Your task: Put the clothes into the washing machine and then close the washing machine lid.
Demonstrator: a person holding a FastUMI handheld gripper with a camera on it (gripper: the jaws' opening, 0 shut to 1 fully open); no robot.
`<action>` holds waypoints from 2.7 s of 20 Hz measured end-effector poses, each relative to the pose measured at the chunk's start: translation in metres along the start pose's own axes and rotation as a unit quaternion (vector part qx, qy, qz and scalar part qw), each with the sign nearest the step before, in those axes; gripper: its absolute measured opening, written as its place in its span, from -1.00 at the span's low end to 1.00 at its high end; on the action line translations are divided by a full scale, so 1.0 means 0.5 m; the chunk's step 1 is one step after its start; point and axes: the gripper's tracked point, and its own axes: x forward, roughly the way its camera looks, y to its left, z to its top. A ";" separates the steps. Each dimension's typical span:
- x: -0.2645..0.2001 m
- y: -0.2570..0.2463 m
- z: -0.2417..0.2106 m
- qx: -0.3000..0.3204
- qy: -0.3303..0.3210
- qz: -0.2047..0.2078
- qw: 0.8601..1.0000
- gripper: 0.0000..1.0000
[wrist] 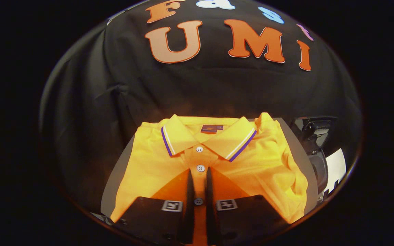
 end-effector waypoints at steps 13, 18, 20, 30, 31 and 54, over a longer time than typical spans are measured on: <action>-0.099 -0.025 0.100 0.017 -0.067 0.047 0.997 -0.78; -0.207 -0.097 0.149 0.041 -0.109 0.066 0.991 -0.78; -0.254 -0.152 0.172 0.058 -0.131 0.070 0.987 -0.78; -0.406 -0.525 0.229 0.094 -0.178 0.076 0.977 -0.78; -0.407 -0.566 0.221 0.095 -0.177 0.074 0.977 -0.78; 0.141 -0.939 -0.109 0.131 0.021 0.008 0.991 -0.78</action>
